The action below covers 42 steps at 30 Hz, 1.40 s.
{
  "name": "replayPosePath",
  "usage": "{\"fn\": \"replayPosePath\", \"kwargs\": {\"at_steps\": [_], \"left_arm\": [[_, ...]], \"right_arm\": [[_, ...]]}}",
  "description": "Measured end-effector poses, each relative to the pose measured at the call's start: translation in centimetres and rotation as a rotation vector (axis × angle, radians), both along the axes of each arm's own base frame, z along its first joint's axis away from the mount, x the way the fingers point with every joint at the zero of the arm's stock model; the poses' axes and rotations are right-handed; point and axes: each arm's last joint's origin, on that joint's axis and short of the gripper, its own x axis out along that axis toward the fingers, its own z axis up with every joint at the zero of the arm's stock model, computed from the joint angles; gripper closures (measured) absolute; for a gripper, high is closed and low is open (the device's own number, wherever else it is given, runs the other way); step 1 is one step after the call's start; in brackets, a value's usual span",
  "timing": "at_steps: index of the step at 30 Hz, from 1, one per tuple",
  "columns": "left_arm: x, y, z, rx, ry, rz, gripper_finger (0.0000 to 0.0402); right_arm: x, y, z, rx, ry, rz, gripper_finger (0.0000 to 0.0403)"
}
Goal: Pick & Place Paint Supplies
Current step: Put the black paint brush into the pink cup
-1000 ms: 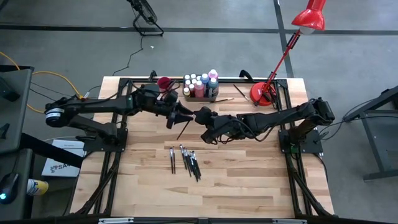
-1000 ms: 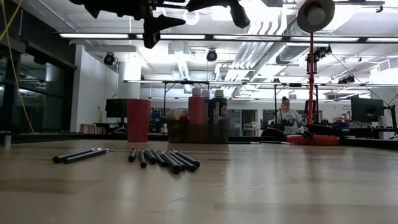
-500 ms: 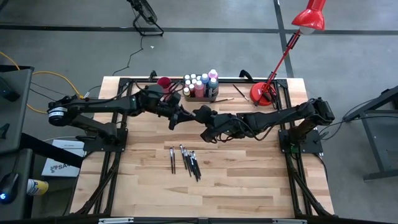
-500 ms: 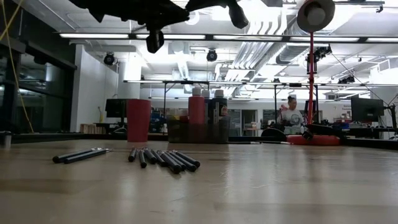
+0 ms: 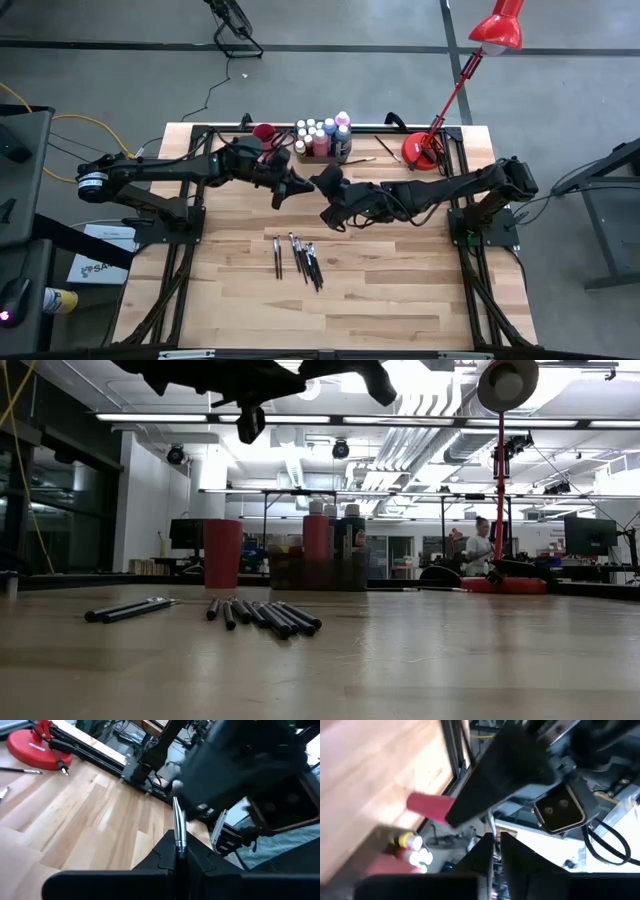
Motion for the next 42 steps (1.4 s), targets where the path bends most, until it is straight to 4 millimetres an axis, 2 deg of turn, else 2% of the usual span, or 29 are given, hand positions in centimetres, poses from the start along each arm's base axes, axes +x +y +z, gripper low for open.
{"fn": "replayPosePath", "kwargs": {"at_steps": [4, 10, 16, 21, 25, 30, 36, 42], "left_arm": [[0.0, 0.1, 0.0, 0.049, -0.002, 0.021, 0.0397], [-0.1, 0.4, 0.1, 0.256, -0.019, 0.058, 0.0397], [-1.5, 2.0, 1.2, 0.541, -0.011, 0.247, 0.0397], [-2.9, 4.3, 1.6, 0.661, -0.004, 0.359, 0.0398], [-4.1, 6.5, 0.0, 0.668, -0.097, 0.407, 0.0398], [-6.9, 9.1, -3.0, 0.689, -0.193, 0.522, 0.0398], [-9.6, 11.3, -5.5, 0.733, -0.254, 0.668, 0.0398], [-9.9, 13.6, -7.5, 0.711, -0.265, 0.705, 0.0398]], "right_arm": [[0.0, 0.0, 0.1, 0.102, -0.075, -0.040, 0.0337], [-0.2, -0.6, 0.4, 0.265, -0.278, -0.274, 0.0260], [-1.2, -1.6, 0.9, 0.409, -0.479, -0.496, 0.0195], [-2.0, -2.1, 0.8, 0.522, -0.592, -0.595, 0.0175], [-2.2, -2.1, 0.7, 0.539, -0.629, -0.631, 0.0176], [-2.2, -2.0, 0.7, 0.545, -0.643, -0.638, 0.0176], [-2.2, -2.2, 0.7, 0.552, -0.657, -0.650, 0.0176], [-2.1, -2.7, 0.7, 0.558, -0.658, -0.657, 0.0176]]}}
